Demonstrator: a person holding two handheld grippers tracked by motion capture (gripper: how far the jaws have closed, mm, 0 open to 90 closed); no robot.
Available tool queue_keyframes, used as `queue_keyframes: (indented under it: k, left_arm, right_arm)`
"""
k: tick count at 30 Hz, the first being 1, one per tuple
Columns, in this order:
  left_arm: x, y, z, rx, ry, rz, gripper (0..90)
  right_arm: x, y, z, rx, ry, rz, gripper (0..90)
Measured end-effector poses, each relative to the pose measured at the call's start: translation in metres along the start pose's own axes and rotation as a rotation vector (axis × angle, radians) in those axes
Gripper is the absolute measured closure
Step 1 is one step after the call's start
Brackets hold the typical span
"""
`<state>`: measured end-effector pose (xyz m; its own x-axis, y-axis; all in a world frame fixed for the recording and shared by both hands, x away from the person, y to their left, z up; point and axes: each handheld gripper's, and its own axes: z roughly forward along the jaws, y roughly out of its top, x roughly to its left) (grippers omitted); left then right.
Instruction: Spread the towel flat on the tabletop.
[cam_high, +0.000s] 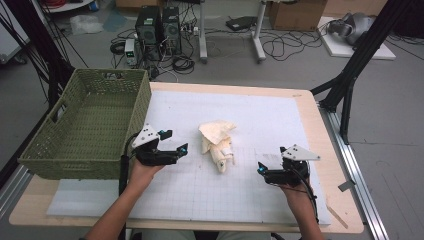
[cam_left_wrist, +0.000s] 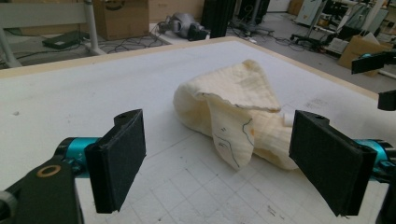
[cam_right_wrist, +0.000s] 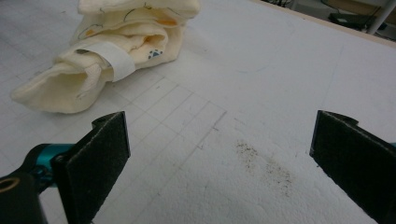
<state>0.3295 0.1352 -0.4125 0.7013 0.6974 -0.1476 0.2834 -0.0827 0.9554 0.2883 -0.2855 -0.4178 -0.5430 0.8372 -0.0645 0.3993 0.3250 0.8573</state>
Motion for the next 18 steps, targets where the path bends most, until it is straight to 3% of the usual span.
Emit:
queue_keyframes:
  k: [5,9,14,18]
  left_arm:
    - [0.003,0.000,-0.002,0.006,0.012,-0.004,19.0]
    - [0.004,0.000,-0.002,0.001,0.022,-0.007,19.7]
    - [0.004,-0.002,0.002,0.022,0.007,-0.009,21.2]
    - [0.003,-0.004,0.005,0.038,-0.010,-0.003,24.7]
  right_arm:
    - [0.003,0.002,0.008,0.034,0.037,-0.020,4.2]
    - [0.009,0.010,0.015,0.023,0.082,-0.002,8.4]
    - [0.021,0.016,0.029,0.039,0.200,-0.028,33.9]
    - [0.037,0.027,0.046,0.037,0.276,-0.052,45.2]
